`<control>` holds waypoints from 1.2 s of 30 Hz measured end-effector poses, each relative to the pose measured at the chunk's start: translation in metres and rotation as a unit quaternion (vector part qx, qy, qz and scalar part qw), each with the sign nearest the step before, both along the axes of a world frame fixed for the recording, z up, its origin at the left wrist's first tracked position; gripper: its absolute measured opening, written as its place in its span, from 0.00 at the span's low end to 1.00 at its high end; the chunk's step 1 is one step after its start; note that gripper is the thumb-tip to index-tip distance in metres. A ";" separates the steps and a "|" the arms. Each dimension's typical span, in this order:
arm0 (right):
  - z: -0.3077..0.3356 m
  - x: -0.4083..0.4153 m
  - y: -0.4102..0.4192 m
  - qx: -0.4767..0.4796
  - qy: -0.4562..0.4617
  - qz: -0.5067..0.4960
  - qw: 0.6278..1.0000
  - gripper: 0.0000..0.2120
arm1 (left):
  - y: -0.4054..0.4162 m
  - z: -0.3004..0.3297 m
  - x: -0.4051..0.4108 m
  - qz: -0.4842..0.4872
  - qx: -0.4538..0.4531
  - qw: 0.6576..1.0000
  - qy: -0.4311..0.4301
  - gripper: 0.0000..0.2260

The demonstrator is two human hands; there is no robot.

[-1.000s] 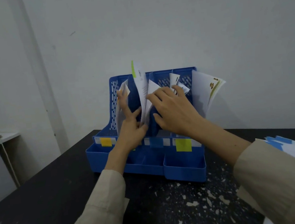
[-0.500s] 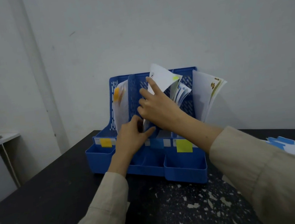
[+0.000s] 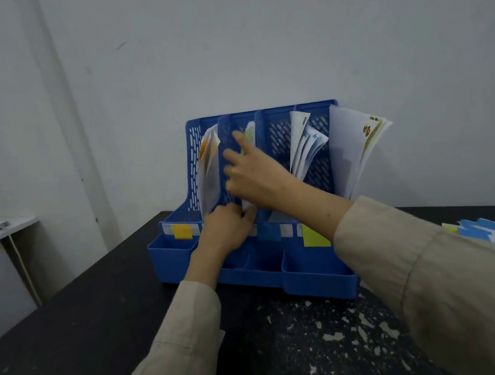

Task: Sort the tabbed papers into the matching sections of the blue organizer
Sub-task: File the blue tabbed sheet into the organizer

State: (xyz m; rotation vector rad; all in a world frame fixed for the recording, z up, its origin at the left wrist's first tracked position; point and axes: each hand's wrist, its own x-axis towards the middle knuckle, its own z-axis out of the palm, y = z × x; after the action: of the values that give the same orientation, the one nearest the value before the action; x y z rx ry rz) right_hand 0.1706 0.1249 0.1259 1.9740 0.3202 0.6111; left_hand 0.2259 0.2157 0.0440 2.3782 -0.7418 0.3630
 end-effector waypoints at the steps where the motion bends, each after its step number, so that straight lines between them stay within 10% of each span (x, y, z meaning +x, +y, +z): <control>1: 0.004 -0.002 -0.002 0.008 -0.027 -0.005 1.000 0.05 | -0.001 0.003 -0.003 0.006 -0.011 1.000 -0.003 0.24; 8: 0.018 -0.001 -0.015 0.179 -0.022 0.074 0.981 0.14 | -0.002 0.007 -0.005 0.029 -0.093 0.991 -0.089 0.21; 13: 0.033 0.007 -0.035 0.571 0.039 0.182 0.800 0.25 | 0.000 0.008 -0.003 0.019 -0.056 0.995 -0.081 0.23; 18: 0.031 0.015 -0.045 0.638 0.075 0.180 0.745 0.15 | -0.001 0.005 -0.002 0.019 -0.033 0.999 -0.026 0.23; 27: 0.035 -0.002 -0.045 0.574 0.079 0.136 0.804 0.29 | 0.002 0.012 -0.011 0.075 -0.124 0.981 -0.130 0.13; 36: 0.008 -0.101 -0.088 0.450 -0.110 0.226 0.857 0.15 | -0.029 0.037 -0.064 -0.084 -0.227 0.878 -0.412 0.07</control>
State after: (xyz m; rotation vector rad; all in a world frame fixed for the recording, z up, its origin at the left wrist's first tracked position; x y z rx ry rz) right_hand 0.0691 0.0373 0.1337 2.6932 0.4016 1.4873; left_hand 0.1624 0.1866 0.0810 1.6422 -1.0699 1.3584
